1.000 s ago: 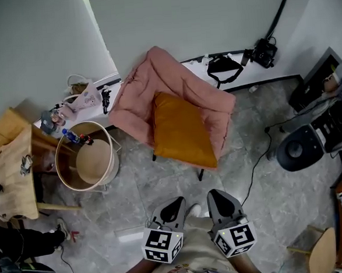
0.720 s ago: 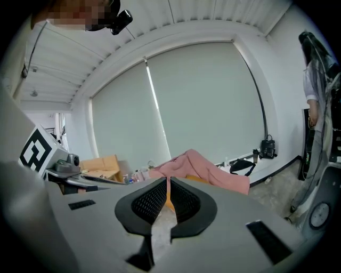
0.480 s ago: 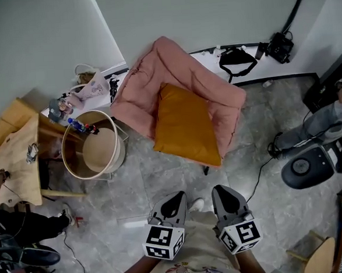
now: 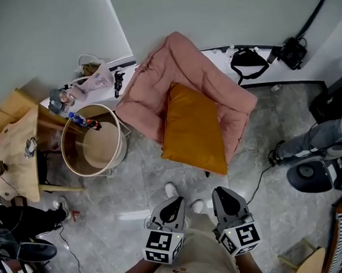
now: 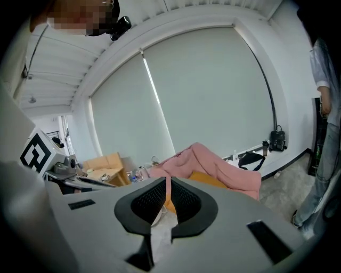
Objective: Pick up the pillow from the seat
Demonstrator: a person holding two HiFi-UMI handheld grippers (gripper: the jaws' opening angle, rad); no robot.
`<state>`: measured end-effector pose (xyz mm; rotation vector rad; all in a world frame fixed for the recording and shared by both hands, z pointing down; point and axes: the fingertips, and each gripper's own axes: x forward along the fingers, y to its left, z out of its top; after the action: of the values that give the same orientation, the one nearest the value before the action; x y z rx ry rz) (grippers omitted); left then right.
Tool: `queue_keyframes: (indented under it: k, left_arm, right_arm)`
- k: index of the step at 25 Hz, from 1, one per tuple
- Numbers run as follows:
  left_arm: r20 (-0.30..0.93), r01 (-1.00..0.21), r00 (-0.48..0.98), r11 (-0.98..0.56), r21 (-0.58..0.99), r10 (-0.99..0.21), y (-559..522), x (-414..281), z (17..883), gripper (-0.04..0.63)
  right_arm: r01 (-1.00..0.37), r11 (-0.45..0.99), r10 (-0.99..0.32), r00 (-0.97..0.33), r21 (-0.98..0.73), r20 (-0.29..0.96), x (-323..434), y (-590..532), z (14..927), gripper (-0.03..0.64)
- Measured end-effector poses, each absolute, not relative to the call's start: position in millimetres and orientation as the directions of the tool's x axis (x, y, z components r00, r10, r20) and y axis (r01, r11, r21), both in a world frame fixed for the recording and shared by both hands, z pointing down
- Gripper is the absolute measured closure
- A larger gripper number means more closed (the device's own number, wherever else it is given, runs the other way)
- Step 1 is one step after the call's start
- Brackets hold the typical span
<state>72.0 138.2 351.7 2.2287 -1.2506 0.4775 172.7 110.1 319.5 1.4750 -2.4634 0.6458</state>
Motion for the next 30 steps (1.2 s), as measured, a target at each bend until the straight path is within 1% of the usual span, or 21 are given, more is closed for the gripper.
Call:
queue_keyframes:
  k: [11, 19, 30]
  left_arm:
    - [0.506, -0.883, 0.467, -0.356, 0.305, -0.725, 79.3, 8.1, 357.7, 0.589]
    - [0.498, -0.879, 0.472, -0.344, 0.331, -0.727, 45.2, -33.8, 371.6, 0.589]
    - [0.507, -0.854, 0.513, -0.348, 0.388, -0.693, 33.6, -39.4, 395.6, 0.584]
  right_arm:
    - [-0.868, 0.441, -0.758, -0.497, -0.229, 0.423, 121.0, 58.1, 322.1, 0.554]
    - [-0.864, 0.462, -0.747, -0.500, -0.198, 0.438, 76.3, 16.8, 331.2, 0.545]
    - [-0.861, 0.479, -0.724, -0.498, -0.172, 0.478, 52.9, 2.4, 337.7, 0.529]
